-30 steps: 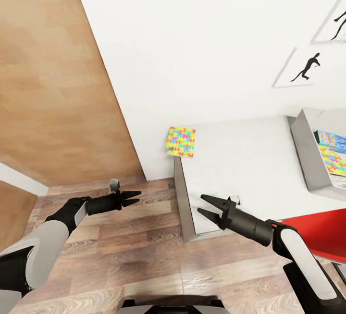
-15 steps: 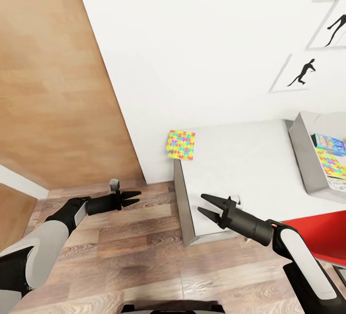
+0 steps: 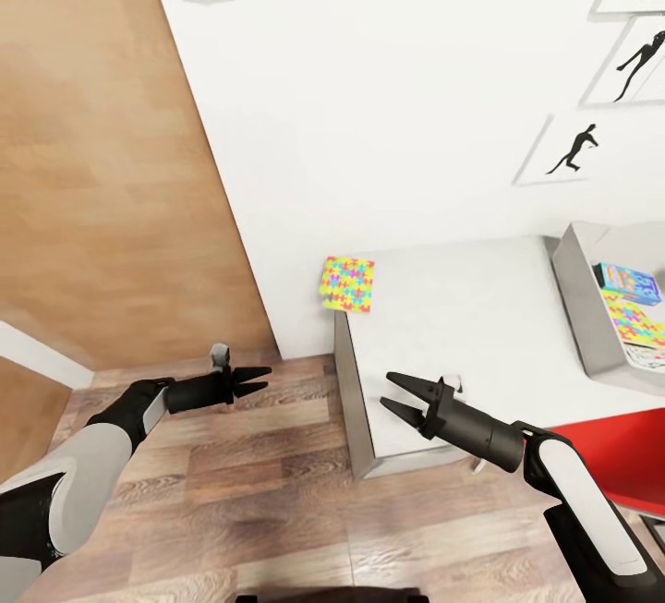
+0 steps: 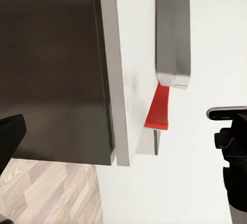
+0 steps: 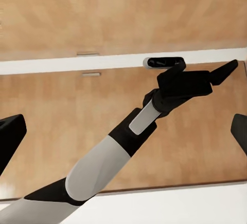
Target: Put all the toys in the child's room - the three board games (two on the bed and one on the table), the two jigsaw puzzles on the table, and the tennis ball on the table - inside the toy box on the table in the child's room.
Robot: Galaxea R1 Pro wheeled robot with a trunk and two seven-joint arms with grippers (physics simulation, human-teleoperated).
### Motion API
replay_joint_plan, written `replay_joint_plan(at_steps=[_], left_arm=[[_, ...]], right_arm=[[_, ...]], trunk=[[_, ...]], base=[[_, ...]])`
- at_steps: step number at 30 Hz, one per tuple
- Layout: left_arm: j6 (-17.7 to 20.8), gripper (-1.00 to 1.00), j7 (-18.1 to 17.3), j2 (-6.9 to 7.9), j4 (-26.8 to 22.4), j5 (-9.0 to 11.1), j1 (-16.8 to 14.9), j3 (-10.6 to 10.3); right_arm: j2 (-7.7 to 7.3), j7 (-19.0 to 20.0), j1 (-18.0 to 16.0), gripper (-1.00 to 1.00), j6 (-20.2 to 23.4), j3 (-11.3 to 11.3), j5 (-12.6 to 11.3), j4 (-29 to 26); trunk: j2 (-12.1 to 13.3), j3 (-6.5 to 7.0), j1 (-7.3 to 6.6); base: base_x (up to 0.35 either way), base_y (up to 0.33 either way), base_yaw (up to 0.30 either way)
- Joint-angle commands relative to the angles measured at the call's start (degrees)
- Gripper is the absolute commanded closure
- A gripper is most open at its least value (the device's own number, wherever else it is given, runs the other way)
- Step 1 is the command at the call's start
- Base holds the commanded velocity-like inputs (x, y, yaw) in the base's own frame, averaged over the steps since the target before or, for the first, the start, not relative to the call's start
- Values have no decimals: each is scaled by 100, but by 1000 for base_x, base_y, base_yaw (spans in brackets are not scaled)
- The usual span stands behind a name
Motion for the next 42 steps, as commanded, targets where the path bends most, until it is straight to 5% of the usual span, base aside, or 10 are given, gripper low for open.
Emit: replay_joint_plan(at_steps=[1, 42], left_arm=[[60, -100, -31, -4, -1, -48, -4, 36], [52, -100, -31, -6, -1, -48, -4, 34]], right_arm=[[-4, 58, -4, -100, 5, 2, 56, 2], [81, 58, -7, -100, 3, 1, 65, 2]], trunk=[[-9, 2, 3], [-9, 388, 3]], base=[[0, 0, 0], [0, 0, 18]])
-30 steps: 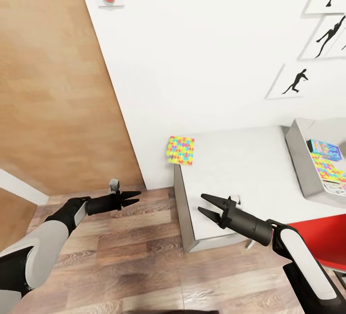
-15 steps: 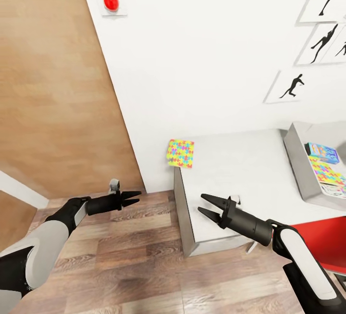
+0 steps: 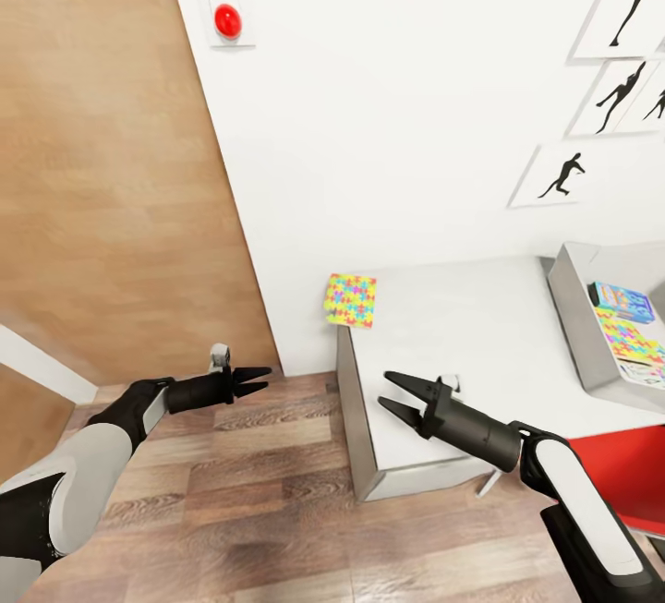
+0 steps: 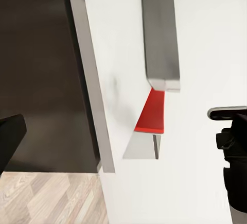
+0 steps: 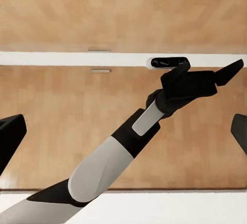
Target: Put all the toys in the child's room - the three board games (two on the bed and one on the table), the two jigsaw puzzles on the table, and the tennis ball on the table - inside the toy box on the table in the child's room.
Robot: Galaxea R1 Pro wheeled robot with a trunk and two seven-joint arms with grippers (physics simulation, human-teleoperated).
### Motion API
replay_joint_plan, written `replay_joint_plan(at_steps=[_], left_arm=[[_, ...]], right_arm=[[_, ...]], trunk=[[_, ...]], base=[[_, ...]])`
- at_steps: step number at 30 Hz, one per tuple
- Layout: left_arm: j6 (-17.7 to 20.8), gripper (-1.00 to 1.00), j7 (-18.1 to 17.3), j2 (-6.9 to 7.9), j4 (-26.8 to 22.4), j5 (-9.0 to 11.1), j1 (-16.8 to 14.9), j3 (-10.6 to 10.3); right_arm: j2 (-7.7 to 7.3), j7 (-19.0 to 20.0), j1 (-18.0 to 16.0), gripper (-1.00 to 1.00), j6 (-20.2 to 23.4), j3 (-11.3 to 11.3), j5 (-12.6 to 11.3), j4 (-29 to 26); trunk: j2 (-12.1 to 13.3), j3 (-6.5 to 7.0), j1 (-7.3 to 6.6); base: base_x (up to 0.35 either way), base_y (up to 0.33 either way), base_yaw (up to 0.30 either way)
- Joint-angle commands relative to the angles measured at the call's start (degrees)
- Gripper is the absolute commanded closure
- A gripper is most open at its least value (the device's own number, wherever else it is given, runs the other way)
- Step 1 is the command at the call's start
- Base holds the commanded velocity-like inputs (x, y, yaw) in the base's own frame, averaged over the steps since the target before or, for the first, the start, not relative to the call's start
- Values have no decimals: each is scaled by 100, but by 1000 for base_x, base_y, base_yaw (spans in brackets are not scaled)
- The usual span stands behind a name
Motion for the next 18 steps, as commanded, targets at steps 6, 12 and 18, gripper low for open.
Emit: replay_joint_plan(at_steps=[6, 12, 18], left_arm=[[63, -100, -30, -2, -1, -48, -5, 38], [62, -100, -30, 0, -1, -48, -5, 38], [66, -100, -30, -3, -1, -48, -5, 38]], right_arm=[[46, 58, -9, -100, 4, 0, 57, 1], [52, 58, -8, -100, -2, 0, 57, 1], [52, 58, -9, -100, -2, -3, 57, 1]], trunk=[[-9, 48, 3], [-9, 105, 3], [-9, 161, 3]], base=[[0, 0, 67], [0, 0, 68], [0, 0, 69]])
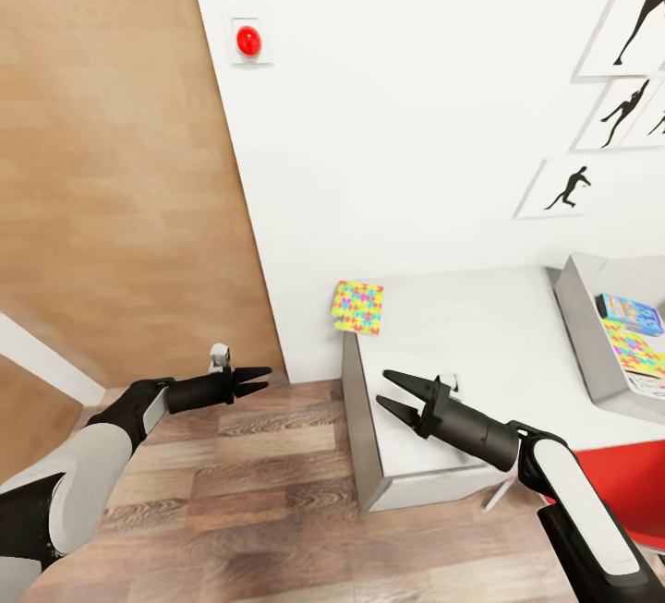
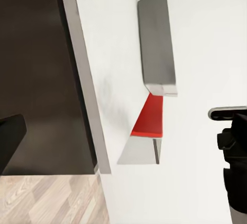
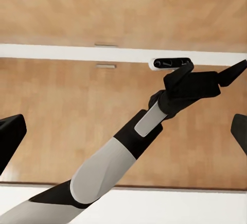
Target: Put all the toys in the child's room - the three board games (two on the bed and one on the table), the two jigsaw puzzles on the table, and the tennis ball on the table - inside the toy box on the table in the child's room.
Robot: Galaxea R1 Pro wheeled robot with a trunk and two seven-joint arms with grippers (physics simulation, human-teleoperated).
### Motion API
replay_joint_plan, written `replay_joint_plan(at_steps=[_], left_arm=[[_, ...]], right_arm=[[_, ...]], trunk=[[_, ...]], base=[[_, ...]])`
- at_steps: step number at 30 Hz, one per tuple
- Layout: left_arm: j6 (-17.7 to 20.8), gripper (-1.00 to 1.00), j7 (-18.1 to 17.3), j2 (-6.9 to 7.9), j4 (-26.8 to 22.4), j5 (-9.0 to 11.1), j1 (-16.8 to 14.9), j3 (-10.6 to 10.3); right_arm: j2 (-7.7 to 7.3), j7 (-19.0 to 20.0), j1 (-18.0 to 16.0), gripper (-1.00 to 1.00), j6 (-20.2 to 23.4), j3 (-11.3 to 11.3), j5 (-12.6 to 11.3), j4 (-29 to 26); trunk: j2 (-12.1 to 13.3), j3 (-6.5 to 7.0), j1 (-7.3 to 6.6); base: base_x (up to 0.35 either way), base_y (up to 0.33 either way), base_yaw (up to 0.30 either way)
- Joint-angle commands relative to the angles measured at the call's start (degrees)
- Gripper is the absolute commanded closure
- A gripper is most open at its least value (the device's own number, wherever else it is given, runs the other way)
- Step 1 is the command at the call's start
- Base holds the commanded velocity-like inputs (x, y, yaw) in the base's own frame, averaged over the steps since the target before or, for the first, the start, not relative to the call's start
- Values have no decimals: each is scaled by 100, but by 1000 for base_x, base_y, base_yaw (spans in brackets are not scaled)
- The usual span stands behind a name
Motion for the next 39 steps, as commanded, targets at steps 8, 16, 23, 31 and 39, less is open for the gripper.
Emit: replay_joint_plan(at_steps=[8, 16, 23, 31, 39], left_arm=[[55, -100, -30, -1, 0, -48, -5, 36], [61, -100, -30, -1, 0, -48, -5, 36], [54, -100, -31, 20, 0, -48, -5, 38], [57, -100, -30, 57, 0, -48, -5, 36], [59, -100, -30, 67, 0, -48, -5, 36]], right_arm=[[-2, 58, -4, -100, 3, 6, 57, 1], [1, 58, -4, -100, 3, 5, 61, 1], [0, 57, -4, -100, 3, 6, 59, 1], [1, 58, -4, -100, 3, 1, 63, 1], [-2, 58, -4, -100, 3, -5, 63, 1]], trunk=[[-9, 67, 3], [-9, 142, 3], [-9, 208, 3], [-9, 284, 3], [-9, 359, 3]], base=[[0, 0, 69], [0, 0, 69], [0, 0, 69], [0, 0, 69], [0, 0, 63]])
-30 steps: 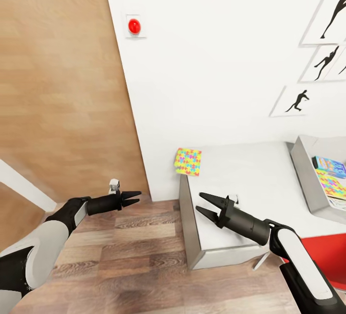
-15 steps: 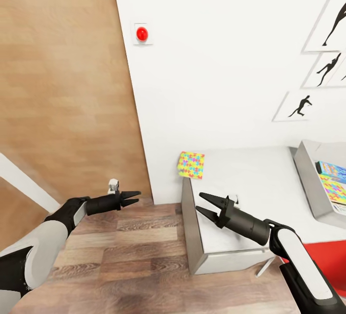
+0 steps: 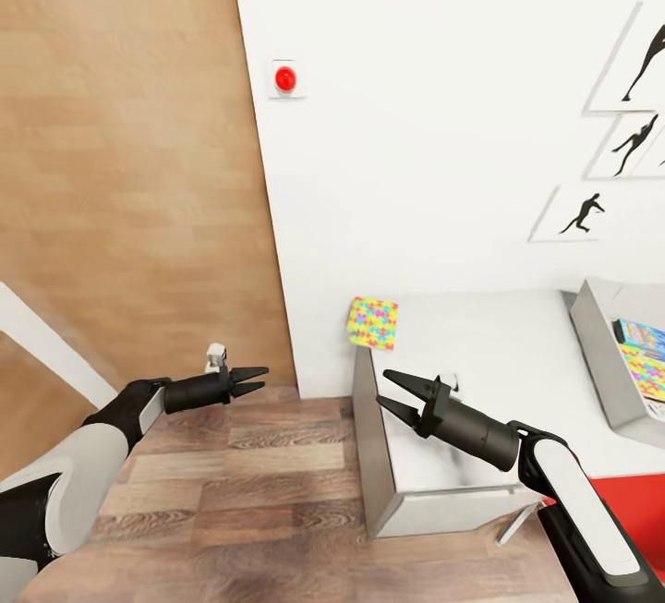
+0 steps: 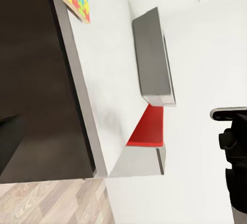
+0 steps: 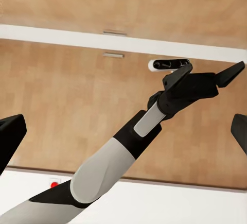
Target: Put all the toys in the child's room - the three board games (two on the bed and one on the table), the two jigsaw puzzles on the table, and the tennis ball on the table - inside the toy box on the table in the child's room.
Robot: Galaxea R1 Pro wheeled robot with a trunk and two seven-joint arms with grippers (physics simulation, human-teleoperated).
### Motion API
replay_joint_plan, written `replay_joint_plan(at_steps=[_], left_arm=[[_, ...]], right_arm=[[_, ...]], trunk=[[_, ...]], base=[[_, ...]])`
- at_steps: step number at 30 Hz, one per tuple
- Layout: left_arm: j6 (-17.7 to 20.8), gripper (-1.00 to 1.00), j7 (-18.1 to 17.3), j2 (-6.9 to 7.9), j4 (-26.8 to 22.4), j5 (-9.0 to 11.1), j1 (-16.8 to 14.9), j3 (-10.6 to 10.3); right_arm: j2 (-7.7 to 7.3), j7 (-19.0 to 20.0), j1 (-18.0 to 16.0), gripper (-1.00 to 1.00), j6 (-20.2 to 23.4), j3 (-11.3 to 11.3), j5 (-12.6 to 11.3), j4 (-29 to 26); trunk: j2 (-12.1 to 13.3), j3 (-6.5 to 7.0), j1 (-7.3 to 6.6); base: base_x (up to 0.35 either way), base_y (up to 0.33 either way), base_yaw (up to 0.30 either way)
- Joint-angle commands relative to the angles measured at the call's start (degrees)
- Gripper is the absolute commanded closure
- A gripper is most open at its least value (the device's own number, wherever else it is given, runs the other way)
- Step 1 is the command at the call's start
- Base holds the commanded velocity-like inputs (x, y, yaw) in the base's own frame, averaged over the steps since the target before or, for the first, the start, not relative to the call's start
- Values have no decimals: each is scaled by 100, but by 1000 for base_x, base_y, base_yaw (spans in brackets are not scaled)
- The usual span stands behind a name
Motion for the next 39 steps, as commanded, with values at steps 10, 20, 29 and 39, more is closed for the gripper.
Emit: replay_joint_plan(at_steps=[10, 20, 29, 39], left_arm=[[56, -100, -35, 7, -1, -48, -5, 44], [55, -100, -39, 8, -1, -48, -5, 45], [56, -100, -40, 8, -1, -48, -5, 47], [56, -100, -38, 8, -1, -48, -5, 49]], right_arm=[[32, 58, -5, -100, -75, 7, 50, 2], [49, 58, -6, -100, -195, 20, 48, 2], [55, 58, -6, -100, -202, 23, 51, 2], [56, 58, -10, -100, -206, 23, 53, 2]], trunk=[[-10, 86, 3], [-10, 181, 3], [-10, 267, 3], [-10, 363, 3]], base=[[0, 0, -30], [0, 0, -50], [0, 0, -2], [0, 0, 0]])
